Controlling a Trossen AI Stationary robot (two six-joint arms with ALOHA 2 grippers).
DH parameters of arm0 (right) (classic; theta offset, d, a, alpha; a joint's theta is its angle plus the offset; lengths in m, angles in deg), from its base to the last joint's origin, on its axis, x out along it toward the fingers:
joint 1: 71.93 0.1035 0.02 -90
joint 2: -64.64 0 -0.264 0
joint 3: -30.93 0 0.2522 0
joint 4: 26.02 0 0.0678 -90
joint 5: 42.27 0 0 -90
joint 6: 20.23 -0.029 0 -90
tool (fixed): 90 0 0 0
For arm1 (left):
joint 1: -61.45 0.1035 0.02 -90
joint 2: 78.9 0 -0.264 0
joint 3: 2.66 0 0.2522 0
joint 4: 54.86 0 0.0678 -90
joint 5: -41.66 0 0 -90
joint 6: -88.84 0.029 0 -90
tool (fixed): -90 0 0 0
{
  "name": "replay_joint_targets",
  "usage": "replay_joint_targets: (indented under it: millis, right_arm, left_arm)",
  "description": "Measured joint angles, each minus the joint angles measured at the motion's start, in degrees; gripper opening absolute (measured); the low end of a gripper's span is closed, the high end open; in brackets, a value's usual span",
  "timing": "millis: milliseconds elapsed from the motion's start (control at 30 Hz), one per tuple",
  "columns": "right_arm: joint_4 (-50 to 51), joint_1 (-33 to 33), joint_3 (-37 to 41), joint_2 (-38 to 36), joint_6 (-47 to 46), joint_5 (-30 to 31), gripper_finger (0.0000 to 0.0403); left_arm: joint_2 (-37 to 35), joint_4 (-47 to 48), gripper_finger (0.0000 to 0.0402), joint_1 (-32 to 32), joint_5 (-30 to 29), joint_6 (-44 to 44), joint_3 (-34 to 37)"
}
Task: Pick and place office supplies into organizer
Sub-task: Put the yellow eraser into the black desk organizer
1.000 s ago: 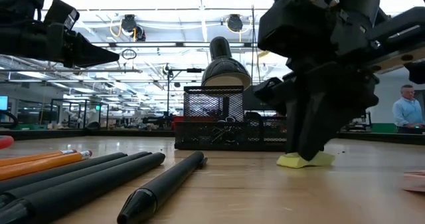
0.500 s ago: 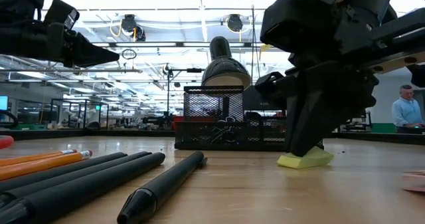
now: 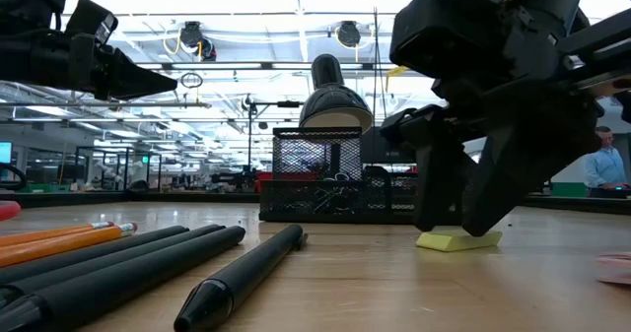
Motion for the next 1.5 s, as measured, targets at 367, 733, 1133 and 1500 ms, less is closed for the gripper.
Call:
replay_joint_targets:
  millis: [367,733,1133,1500]
  right_arm:
    - [7.0,2.4,-0.1,-0.3,-0.8,7.8,0.0184]
    - [3.7,5.1,2.8,-0.5,-0.2,11.8,0.013]
    - [2.6,2.6,2.8,-0.4,-0.9,4.9,0.0096]
    - [-1.3,3.1,3.2,-0.3,-2.3,7.2,0.0083]
  left_arm:
    - [0.0,0.0,0.0051,0.0,0.0,0.0,0.0]
    - [0.0,0.0,0.0051,0.0,0.0,0.0,0.0]
    - [0.0,0.0,0.0051,0.0,0.0,0.0,0.0]
    - [0.0,0.0,0.0051,0.0,0.0,0.0,0.0]
